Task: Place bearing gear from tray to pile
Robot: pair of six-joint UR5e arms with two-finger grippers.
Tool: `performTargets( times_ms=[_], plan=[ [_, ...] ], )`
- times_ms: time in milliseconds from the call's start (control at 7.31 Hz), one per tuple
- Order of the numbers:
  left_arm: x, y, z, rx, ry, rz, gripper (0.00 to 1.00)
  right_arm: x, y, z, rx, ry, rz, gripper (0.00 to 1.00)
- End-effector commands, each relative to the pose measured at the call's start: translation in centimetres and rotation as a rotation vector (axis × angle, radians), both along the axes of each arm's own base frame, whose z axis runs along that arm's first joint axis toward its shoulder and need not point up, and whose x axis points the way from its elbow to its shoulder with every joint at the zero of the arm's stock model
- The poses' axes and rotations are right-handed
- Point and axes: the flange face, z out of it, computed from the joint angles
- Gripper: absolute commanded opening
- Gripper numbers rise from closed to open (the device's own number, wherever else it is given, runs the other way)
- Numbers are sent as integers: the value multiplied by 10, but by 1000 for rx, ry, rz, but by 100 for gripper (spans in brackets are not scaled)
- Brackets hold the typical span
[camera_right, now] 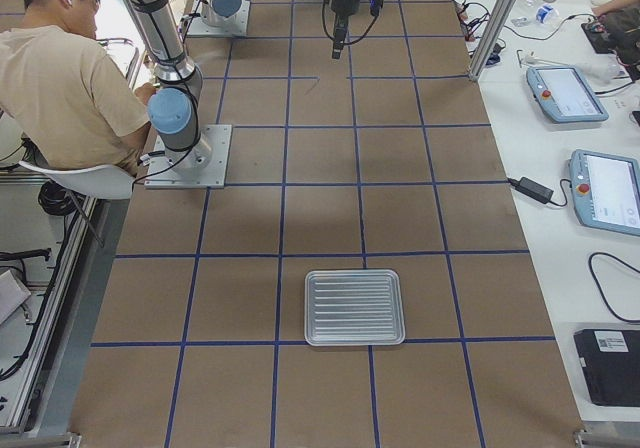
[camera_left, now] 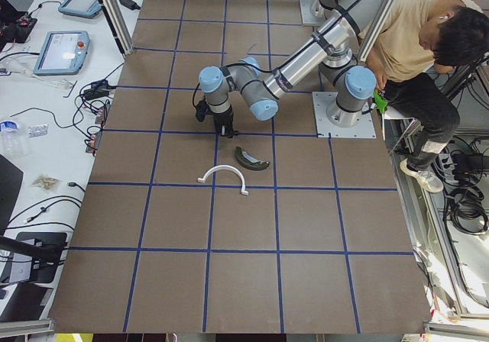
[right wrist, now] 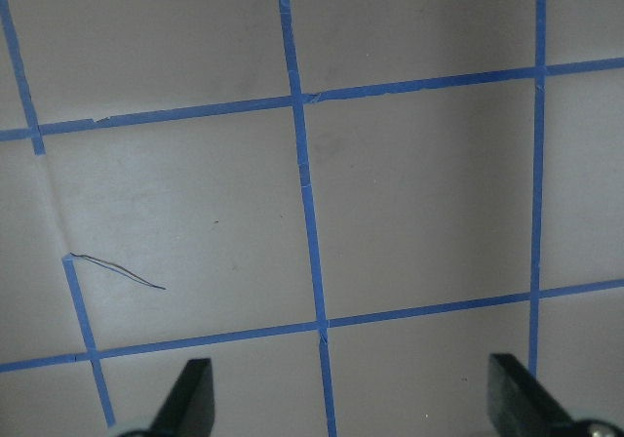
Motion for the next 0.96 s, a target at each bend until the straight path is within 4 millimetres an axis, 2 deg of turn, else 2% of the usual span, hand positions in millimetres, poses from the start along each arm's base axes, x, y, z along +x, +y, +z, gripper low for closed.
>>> performTargets(
  times_ms=[0,137,411,547,684,821],
  plan=[
    [-2,6,-13,23,17,10,25,0,0,-1,4,1,1,100],
    [-3,10,-17,34,22,8,99,0,0,-1,3,1,1,100],
    [-6,10,-17,36,22,8,100,0,-1,0,-2,1,1,100],
    [-11,9,3,24,17,2,100,0,0,-1,0,-1,1,100],
    [-28,-1,26,5,9,-5,100,-1,-1,0,0,-1,-2,100],
    [-69,-16,63,11,-8,5,100,-1,-1,0,-2,1,-1,100]
  ],
)
